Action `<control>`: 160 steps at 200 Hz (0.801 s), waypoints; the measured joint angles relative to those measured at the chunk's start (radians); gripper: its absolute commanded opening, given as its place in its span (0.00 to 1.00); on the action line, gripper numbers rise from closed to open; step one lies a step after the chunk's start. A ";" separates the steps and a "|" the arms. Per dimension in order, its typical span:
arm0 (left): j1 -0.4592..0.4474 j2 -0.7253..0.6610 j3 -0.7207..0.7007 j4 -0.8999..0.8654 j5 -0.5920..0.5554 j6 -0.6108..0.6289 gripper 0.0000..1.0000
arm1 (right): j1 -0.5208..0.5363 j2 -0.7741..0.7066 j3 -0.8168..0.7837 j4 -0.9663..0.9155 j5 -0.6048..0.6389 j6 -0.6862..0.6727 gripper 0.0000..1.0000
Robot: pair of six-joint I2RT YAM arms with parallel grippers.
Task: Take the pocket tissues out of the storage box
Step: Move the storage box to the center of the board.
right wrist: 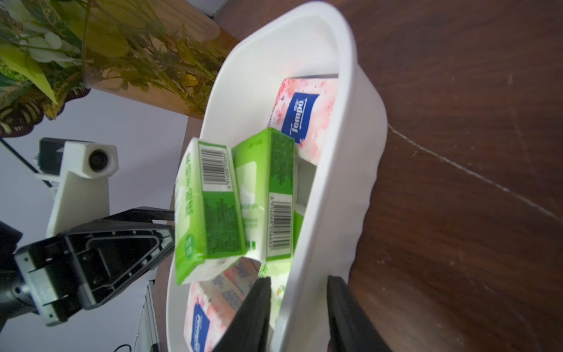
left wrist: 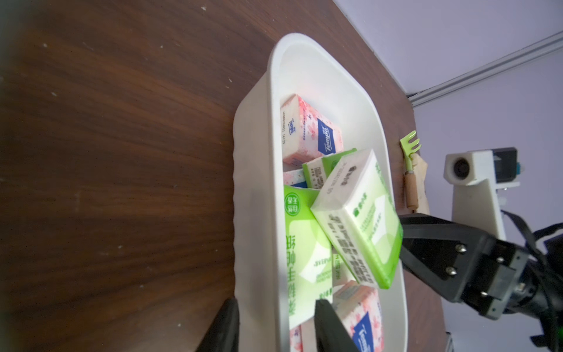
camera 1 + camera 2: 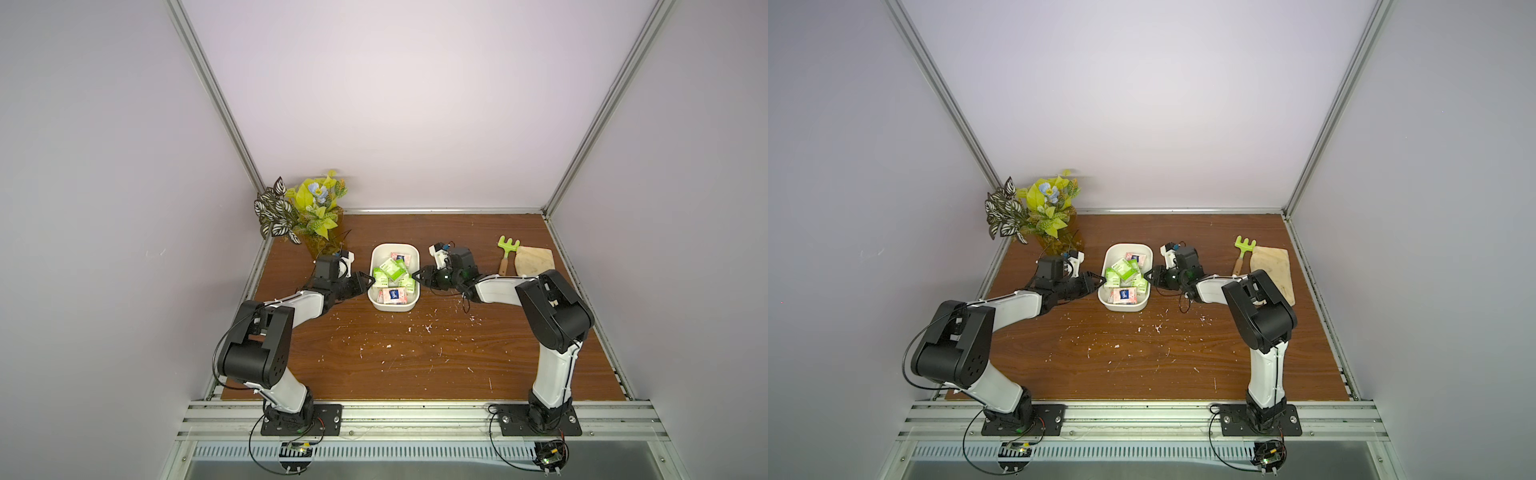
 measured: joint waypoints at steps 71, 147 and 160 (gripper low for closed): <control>-0.001 -0.097 -0.105 -0.019 0.017 -0.001 0.22 | 0.063 -0.084 -0.115 0.032 0.010 0.031 0.29; -0.001 -0.208 -0.151 -0.093 -0.072 0.020 0.21 | 0.158 -0.192 -0.230 0.011 0.071 0.074 0.54; -0.001 -0.209 -0.151 -0.101 -0.079 0.023 0.22 | 0.160 -0.219 -0.227 -0.044 0.113 0.052 0.63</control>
